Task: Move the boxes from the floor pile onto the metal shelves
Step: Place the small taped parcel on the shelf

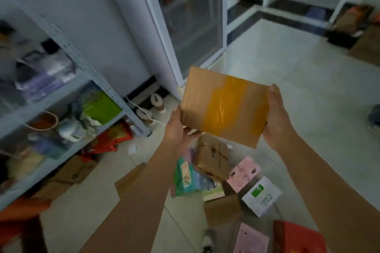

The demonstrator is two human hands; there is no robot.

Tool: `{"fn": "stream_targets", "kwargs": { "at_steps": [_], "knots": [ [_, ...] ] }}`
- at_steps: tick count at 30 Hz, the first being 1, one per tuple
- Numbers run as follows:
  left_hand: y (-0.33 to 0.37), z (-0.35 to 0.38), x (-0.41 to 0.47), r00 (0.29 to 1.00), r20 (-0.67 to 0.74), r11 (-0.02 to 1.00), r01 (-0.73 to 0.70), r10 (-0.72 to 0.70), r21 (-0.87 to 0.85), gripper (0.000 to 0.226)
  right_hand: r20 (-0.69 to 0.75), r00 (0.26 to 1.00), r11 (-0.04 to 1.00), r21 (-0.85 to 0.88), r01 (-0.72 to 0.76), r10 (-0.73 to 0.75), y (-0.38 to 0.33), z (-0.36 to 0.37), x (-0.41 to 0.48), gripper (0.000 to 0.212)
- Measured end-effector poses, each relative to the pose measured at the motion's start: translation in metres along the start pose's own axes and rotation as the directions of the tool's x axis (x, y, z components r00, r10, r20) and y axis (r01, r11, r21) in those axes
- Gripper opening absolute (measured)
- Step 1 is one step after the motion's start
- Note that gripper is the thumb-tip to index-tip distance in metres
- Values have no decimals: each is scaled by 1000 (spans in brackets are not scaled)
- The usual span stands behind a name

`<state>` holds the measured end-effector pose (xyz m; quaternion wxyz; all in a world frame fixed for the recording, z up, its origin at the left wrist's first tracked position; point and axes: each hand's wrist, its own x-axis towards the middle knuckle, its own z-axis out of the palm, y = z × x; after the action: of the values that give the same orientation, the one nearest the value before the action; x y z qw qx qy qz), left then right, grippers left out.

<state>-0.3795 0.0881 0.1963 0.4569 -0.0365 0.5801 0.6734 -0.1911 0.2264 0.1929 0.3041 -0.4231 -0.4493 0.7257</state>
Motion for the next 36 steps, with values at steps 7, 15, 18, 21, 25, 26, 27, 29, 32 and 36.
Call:
{"fn": "stream_targets", "kwargs": {
  "at_steps": [7, 15, 18, 21, 25, 26, 27, 29, 32, 36],
  "knots": [
    [167, -47, -183, 947, -182, 944, -293, 266, -148, 53, 313, 940, 991, 16, 137, -135, -159, 163, -99, 69],
    [254, -151, -330, 776, -332, 787, -602, 536, -137, 37, 626, 758, 981, 66, 180, -181, -210, 316, -204, 70],
    [261, -194, -366, 729, -355, 740, -659, 585, -134, 39, 697, 691, 979, 92, 182, -194, -209, 359, -243, 61],
    [262, -238, -388, 681, -378, 705, -703, 627, -95, 43, 753, 630, 979, 97, 179, -190, -203, 391, -273, 55],
    [269, -289, -404, 621, -365, 658, -753, 694, -31, 37, 790, 573, 969, 107, 223, -219, -193, 430, -288, 47],
    [273, -302, -404, 609, -375, 653, -757, 699, -12, 37, 783, 588, 973, 96, 208, -203, -190, 440, -288, 45],
    [278, -313, -403, 592, -384, 650, -759, 709, 30, 37, 779, 601, 979, 83, 185, -179, -186, 451, -285, 41],
    [290, -342, -393, 562, -397, 650, -749, 726, 129, 37, 795, 590, 987, 68, 144, -140, -179, 477, -278, 32],
    [314, -377, -377, 560, -365, 662, -692, 744, 287, 34, 829, 543, 990, 87, 107, -132, -172, 514, -267, 32],
    [372, -432, -343, 659, -233, 689, -609, 715, 392, 90, 851, 496, 978, 89, 189, -174, -161, 584, -245, 41]
  ]
}}
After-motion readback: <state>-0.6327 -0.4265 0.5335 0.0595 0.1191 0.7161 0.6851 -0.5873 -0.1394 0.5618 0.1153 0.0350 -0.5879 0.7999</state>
